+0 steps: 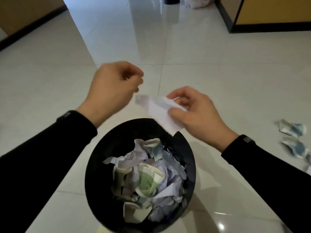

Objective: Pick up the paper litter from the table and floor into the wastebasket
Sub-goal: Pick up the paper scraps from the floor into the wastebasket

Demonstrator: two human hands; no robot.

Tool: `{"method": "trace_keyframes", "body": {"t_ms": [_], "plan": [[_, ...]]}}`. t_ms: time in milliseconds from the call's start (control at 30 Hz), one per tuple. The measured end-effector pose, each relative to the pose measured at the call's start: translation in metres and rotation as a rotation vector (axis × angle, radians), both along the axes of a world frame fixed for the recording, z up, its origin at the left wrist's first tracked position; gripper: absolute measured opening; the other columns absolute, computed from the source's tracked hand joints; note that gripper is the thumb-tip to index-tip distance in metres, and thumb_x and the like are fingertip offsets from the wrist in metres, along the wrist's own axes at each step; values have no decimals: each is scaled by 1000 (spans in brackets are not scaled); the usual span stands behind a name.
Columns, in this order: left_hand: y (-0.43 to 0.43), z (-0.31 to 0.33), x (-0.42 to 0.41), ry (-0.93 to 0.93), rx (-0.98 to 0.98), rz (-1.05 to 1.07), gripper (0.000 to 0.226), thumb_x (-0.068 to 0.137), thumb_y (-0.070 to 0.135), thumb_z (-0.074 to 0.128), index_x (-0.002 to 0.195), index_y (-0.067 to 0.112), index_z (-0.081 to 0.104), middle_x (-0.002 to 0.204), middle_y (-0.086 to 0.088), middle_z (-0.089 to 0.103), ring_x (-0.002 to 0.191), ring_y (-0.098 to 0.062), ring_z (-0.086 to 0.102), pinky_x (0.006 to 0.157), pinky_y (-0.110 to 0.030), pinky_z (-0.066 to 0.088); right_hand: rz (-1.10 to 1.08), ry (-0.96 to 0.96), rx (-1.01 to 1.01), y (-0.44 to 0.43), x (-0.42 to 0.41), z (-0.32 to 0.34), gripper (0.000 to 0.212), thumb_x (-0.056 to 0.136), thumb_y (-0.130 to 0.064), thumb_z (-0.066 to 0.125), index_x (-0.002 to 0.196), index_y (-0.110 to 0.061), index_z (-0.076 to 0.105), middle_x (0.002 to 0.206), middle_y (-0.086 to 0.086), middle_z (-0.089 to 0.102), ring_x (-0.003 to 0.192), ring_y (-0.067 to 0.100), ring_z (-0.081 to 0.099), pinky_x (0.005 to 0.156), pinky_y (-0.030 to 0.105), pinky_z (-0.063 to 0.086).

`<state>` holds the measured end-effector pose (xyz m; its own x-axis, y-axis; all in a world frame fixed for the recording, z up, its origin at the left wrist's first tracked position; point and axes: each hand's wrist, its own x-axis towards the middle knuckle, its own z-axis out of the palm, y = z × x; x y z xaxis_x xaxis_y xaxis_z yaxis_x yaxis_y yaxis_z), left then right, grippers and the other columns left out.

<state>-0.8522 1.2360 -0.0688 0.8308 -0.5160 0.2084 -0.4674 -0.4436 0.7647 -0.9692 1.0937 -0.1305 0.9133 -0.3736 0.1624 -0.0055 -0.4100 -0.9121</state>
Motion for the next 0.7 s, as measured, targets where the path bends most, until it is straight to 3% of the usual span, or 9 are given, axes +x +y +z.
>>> {"method": "trace_keyframes", "body": {"t_ms": [100,200,267,367,533,600,700], "plan": [[10,27,0,17,-95,59,20,78,12,54,72,29,62,77,3,71,58,-5,64,69,-33,54,263,238,-100,32,-12,21,29,76,-27,66,102,-37,59,89,-14,63,76,3,62,62,10,45],[-1,36,-21,-11,-4,-37,13,81,11,57,80,23,63,82,-3,71,65,-12,66,70,-29,52,210,343,-186,34,-29,27,65,78,-45,66,136,-23,46,120,-6,61,108,11,60,86,18,44],[-22,34,-45,-91,97,-142,13,82,13,57,88,21,66,83,-3,68,75,-20,67,76,-30,52,35,305,-211,12,-46,34,59,81,-40,65,133,-20,49,120,-1,63,102,12,61,86,21,45],[-77,19,-103,-209,218,-410,18,82,18,56,96,21,68,80,3,65,81,-18,64,76,-24,46,-254,382,-264,-48,-109,37,42,84,-20,62,125,-16,55,103,0,69,86,16,64,75,23,46],[-164,-30,-229,-284,424,-923,23,85,23,51,102,22,66,107,0,69,96,-21,61,78,-24,40,-626,625,-211,-115,-274,24,36,83,-10,56,119,-13,59,84,-5,67,64,7,57,57,18,41],[-184,-54,-274,-316,531,-1073,24,86,24,50,106,23,64,113,-1,67,101,-22,59,79,-25,40,-764,661,-108,-124,-331,14,36,83,-8,56,118,-11,59,84,0,66,64,10,56,58,19,41],[-205,-91,-332,-380,626,-1240,31,86,27,51,116,24,58,119,1,63,106,-21,57,82,-27,40,-935,747,-10,-124,-409,-9,37,82,-9,57,119,-11,59,95,6,69,79,19,57,72,25,43]]}}
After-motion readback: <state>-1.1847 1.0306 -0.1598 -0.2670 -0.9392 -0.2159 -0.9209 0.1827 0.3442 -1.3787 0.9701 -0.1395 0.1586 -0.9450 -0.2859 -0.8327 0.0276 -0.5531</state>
